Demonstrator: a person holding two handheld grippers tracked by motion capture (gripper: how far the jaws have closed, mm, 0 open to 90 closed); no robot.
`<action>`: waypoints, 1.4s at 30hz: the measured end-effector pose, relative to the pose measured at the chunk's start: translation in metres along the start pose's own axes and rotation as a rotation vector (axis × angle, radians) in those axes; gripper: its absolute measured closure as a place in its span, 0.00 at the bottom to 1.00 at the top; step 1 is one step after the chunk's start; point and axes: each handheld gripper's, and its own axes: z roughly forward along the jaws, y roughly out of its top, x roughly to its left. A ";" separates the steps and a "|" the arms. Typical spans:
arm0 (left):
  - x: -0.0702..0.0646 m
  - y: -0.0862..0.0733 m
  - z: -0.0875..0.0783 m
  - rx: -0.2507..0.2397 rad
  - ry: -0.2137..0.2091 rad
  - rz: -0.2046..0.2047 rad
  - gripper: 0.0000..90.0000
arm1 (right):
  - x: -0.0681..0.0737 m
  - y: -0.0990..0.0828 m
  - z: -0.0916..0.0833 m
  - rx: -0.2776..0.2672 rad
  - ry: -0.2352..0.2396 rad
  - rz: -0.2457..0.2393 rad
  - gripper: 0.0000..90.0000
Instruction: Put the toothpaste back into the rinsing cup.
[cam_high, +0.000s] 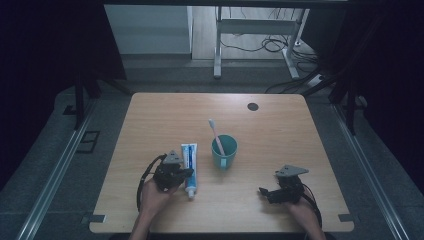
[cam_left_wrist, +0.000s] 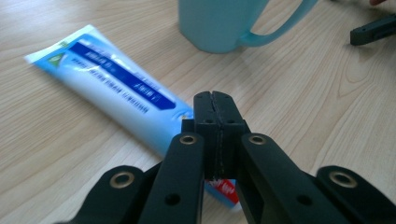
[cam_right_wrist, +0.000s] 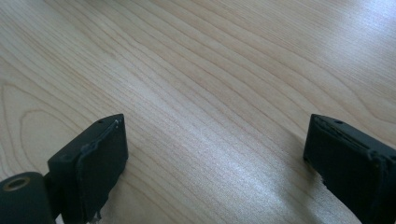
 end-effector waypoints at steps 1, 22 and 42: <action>-0.001 0.001 0.003 0.005 0.000 0.002 0.99 | 0.000 0.000 0.000 0.000 0.000 0.000 0.07; -0.003 0.006 0.029 0.077 -0.045 -0.018 0.99 | 0.000 0.000 0.000 0.000 0.000 0.000 0.07; 0.008 0.000 0.021 0.128 -0.004 -0.025 0.99 | 0.000 0.000 0.000 0.000 0.000 0.000 0.07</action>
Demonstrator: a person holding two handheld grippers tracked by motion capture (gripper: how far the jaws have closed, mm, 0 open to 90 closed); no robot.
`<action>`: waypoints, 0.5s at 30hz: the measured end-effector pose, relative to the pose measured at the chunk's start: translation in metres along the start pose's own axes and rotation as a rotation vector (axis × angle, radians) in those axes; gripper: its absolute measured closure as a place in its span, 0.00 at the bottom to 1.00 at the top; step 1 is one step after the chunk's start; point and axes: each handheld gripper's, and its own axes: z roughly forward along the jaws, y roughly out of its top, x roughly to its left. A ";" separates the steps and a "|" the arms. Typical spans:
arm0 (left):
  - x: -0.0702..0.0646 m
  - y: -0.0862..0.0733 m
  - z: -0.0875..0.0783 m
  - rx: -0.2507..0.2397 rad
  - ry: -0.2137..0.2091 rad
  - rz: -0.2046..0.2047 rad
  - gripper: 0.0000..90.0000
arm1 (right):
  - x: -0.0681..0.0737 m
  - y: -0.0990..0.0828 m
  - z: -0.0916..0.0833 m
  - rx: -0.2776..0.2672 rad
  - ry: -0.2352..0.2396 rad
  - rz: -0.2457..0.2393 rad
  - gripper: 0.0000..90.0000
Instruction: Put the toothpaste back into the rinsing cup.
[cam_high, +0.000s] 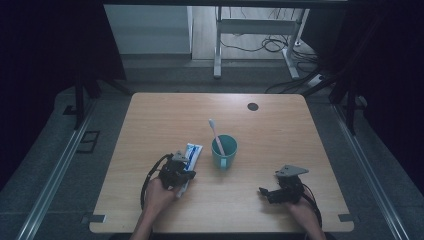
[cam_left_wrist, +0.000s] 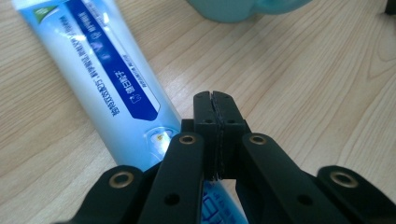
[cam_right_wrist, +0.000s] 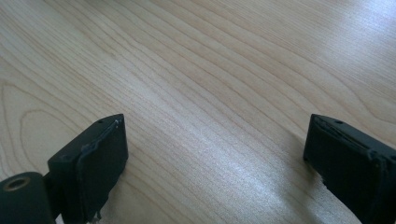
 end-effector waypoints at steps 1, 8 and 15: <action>0.001 -0.001 0.000 -0.001 0.002 -0.004 0.99 | 0.000 0.000 0.000 0.000 0.000 0.000 0.07; 0.004 -0.002 -0.004 0.005 0.008 -0.006 0.98 | 0.000 0.000 0.000 0.000 0.000 0.000 0.07; 0.011 -0.005 -0.009 0.012 0.017 -0.009 0.97 | 0.000 0.000 0.000 0.000 0.000 0.000 0.07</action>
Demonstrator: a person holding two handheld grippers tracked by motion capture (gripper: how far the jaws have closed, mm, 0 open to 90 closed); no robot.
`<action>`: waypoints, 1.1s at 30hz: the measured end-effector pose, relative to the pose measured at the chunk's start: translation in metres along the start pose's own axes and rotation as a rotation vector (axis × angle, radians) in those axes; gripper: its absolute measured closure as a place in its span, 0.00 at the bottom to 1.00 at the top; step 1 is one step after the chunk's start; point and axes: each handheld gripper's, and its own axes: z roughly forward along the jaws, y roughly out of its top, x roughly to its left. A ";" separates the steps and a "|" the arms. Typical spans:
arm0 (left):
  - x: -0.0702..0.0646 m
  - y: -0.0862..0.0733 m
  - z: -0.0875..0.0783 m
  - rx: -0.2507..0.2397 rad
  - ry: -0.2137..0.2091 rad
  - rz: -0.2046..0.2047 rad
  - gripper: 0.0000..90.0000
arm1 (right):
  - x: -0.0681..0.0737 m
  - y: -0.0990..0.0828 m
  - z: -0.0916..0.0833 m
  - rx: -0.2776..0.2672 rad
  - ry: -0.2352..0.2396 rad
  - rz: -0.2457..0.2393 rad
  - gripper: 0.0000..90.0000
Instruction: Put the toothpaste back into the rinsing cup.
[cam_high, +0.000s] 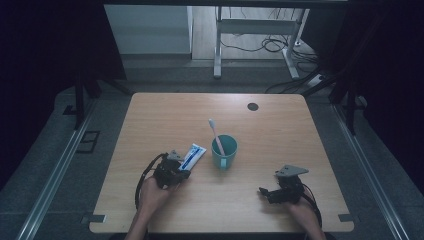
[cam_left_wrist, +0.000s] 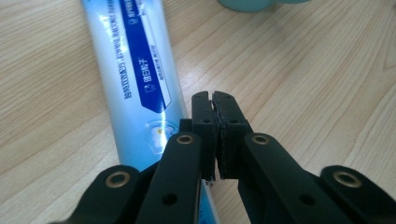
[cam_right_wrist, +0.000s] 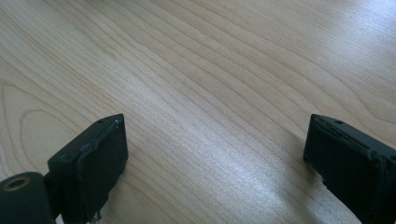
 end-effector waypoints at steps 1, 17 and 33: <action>0.002 -0.001 -0.001 0.000 -0.001 -0.005 0.97 | 0.000 0.000 0.000 0.000 0.000 0.000 0.07; 0.002 0.010 -0.008 -0.006 0.005 0.006 0.74 | 0.000 0.000 0.000 0.000 0.000 0.000 0.07; 0.017 0.025 -0.010 0.097 0.062 -0.030 0.37 | 0.000 0.000 0.000 0.000 0.000 0.000 0.07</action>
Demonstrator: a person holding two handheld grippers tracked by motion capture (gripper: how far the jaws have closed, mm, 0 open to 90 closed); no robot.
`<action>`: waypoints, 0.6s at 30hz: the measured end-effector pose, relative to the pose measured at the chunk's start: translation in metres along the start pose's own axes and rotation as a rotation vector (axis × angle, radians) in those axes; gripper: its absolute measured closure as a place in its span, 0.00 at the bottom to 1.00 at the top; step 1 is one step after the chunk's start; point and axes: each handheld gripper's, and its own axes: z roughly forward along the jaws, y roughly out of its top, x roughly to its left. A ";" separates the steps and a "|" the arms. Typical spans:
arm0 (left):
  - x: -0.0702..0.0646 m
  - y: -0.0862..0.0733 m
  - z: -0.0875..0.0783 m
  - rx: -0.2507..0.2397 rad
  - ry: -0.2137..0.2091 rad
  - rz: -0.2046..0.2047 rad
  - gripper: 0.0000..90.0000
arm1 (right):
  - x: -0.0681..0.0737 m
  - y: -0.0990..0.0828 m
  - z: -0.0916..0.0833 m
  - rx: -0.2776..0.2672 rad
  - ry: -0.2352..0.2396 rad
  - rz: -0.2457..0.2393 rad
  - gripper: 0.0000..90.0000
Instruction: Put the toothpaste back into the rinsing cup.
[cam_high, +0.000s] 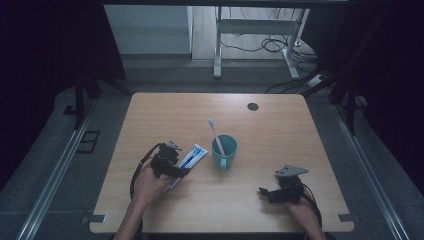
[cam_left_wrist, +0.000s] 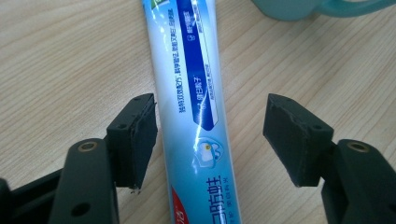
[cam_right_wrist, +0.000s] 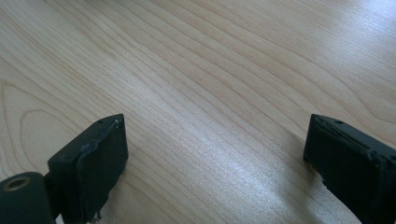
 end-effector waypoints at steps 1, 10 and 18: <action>0.000 0.000 0.000 0.005 -0.007 0.000 0.37 | 0.000 0.000 0.000 0.000 0.000 0.000 0.07; 0.003 0.010 0.011 0.123 0.011 0.007 0.34 | 0.000 0.000 0.000 0.000 -0.001 -0.002 0.07; 0.005 0.017 0.018 0.195 0.034 0.008 0.33 | 0.000 0.000 0.000 0.000 0.000 -0.001 0.07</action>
